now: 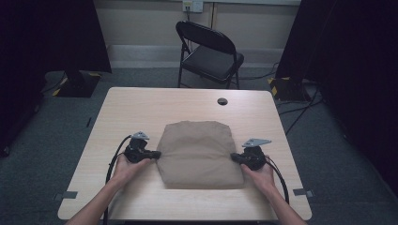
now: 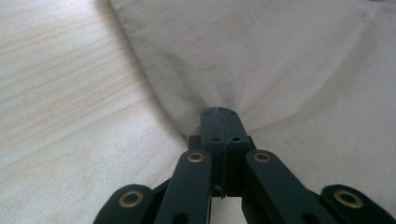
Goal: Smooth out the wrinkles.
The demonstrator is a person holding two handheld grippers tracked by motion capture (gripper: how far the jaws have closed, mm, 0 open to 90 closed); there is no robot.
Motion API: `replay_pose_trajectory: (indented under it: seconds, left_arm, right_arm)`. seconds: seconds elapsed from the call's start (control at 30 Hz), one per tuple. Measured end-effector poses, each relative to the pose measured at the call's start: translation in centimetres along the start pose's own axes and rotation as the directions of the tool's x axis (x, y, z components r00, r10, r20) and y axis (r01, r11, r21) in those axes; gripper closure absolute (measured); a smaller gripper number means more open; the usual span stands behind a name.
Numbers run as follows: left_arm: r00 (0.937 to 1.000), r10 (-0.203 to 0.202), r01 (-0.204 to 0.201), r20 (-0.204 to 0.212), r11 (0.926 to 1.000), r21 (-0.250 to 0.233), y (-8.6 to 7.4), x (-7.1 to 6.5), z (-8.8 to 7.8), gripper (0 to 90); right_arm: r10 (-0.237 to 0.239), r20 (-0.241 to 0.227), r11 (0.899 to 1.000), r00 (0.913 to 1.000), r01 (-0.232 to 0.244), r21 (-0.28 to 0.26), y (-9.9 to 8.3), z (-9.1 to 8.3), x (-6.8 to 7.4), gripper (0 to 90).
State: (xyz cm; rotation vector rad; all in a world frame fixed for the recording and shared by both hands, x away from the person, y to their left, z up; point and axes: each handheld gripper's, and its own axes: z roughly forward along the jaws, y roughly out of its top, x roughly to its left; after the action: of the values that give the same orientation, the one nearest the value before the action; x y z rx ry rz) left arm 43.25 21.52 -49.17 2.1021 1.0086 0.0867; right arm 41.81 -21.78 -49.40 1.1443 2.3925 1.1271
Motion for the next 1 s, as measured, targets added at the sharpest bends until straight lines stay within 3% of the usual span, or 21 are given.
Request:
replay_pose_trajectory:
  seconds: [0.13,0.23,0.3,0.33,0.37,0.4,0.47,0.53,0.63,0.7,0.77,0.87,1.0]
  left_arm:
    - [1.0000,-0.006,0.006,0.000,1.0000,-0.003,0.0,0.0,0.0,90.0]
    - [0.9999,-0.011,0.011,0.007,0.9999,-0.007,-0.1,0.1,0.0,90.0]
    - [0.9998,-0.014,0.015,0.010,0.9998,-0.009,-0.1,0.2,0.0,90.0]
    - [0.9999,-0.013,0.014,0.009,0.9998,-0.011,-0.1,0.2,0.1,90.0]
    - [0.9999,-0.012,0.012,0.011,0.9999,-0.008,0.0,0.3,0.1,90.0]
    - [0.9999,-0.015,0.015,0.008,0.9998,-0.009,0.0,0.3,0.1,90.0]
    - [0.9999,-0.009,0.009,0.006,0.9999,-0.008,0.0,0.3,0.1,90.0]
    - [1.0000,-0.008,0.008,0.003,0.9999,-0.009,0.0,0.2,0.1,90.0]
    - [0.9998,-0.019,0.019,0.008,0.9998,-0.009,0.0,0.2,0.1,90.0]
    - [0.9995,-0.029,0.030,0.014,0.9995,-0.011,0.0,0.3,0.1,90.0]
    - [0.9999,-0.011,0.011,0.002,0.9999,-0.006,0.0,0.2,0.0,90.0]
    - [1.0000,0.008,-0.008,-0.001,0.9999,-0.011,0.0,0.0,-0.3,84.1]
    - [0.9999,0.014,-0.014,-0.003,0.9978,-0.065,0.2,-0.5,-1.4,81.4]
  right_arm:
    - [-0.026,0.040,1.000,0.9988,0.026,0.018,0.2,0.0,0.5,90.0]
    - [-0.025,0.044,1.000,0.9987,0.025,0.015,0.3,-0.4,0.4,83.1]
    - [-0.021,0.010,1.000,0.9997,0.021,-0.023,0.5,-1.3,0.4,80.2]
    - [-0.020,-0.019,0.997,0.9996,0.018,-0.074,0.7,-2.6,0.7,81.3]
    - [-0.020,-0.019,0.997,0.9996,0.018,-0.074,0.7,-2.6,0.7,81.3]
    - [-0.032,-0.065,0.995,0.9974,0.025,-0.100,0.7,-3.8,1.2,83.2]
    - [-0.047,-0.077,0.994,0.9959,0.039,-0.103,0.6,-4.3,1.5,84.0]
    - [-0.051,-0.127,0.994,0.9906,0.037,-0.107,0.0,-5.0,2.1,83.0]
    - [-0.083,-0.160,0.994,0.9835,0.070,-0.085,-0.9,-5.9,2.8,81.2]
    - [-0.071,-0.186,0.994,0.9799,0.054,-0.095,-1.4,-6.3,2.9,79.7]
    - [-0.097,-0.194,0.994,0.9761,0.085,-0.068,-1.9,-6.6,3.3,76.9]
    - [-0.097,-0.212,0.994,0.9724,0.085,-0.065,-2.3,-6.8,3.4,73.7]
    - [-0.103,-0.239,0.995,0.9656,0.102,-0.019,-3.1,-6.7,3.4,66.7]
